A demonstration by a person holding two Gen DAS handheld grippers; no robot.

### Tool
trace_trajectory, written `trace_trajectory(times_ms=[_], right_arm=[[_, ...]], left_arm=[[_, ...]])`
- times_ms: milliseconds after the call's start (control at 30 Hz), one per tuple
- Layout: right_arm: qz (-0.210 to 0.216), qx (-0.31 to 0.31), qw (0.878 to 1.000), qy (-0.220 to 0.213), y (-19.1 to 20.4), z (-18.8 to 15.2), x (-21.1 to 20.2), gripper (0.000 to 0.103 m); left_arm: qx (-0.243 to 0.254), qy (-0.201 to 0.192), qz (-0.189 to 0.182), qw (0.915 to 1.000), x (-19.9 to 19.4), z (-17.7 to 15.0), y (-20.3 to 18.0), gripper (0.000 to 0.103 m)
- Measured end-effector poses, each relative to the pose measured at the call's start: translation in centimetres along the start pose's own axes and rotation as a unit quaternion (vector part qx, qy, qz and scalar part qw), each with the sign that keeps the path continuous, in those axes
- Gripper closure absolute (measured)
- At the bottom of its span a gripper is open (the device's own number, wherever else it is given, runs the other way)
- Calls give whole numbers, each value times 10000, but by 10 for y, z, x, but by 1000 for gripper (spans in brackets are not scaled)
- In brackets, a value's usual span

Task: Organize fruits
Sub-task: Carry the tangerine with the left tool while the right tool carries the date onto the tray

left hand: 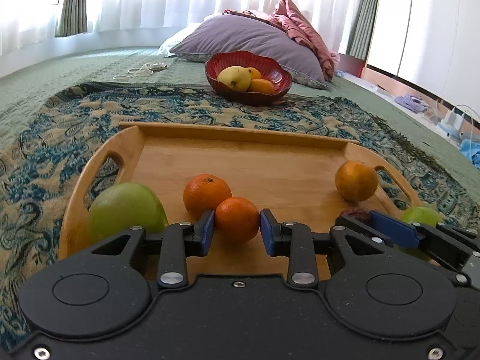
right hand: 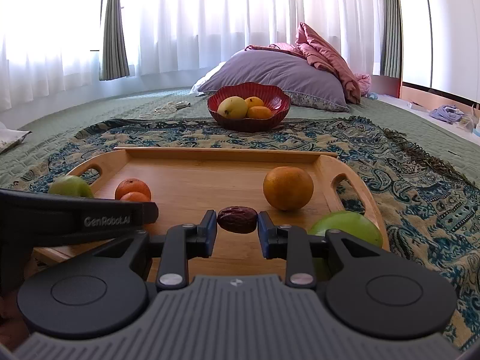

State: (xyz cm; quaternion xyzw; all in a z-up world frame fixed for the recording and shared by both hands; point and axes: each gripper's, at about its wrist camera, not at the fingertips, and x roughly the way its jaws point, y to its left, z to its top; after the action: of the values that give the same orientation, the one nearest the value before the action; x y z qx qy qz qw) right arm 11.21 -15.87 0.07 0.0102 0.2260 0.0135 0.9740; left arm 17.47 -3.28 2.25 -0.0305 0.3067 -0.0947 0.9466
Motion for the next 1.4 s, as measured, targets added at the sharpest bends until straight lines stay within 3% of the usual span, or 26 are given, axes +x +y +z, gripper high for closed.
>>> trace_trajectory(times_ms=[1233,1400], right_arm=[[139,-192,9982,560,6,3,28,67],[164,-154,9984,522,5,3,24,64]], left_arm=[[-20,102,-56,9999,8,2,2,71],[7,140,-44,9999,5,2,1,67]])
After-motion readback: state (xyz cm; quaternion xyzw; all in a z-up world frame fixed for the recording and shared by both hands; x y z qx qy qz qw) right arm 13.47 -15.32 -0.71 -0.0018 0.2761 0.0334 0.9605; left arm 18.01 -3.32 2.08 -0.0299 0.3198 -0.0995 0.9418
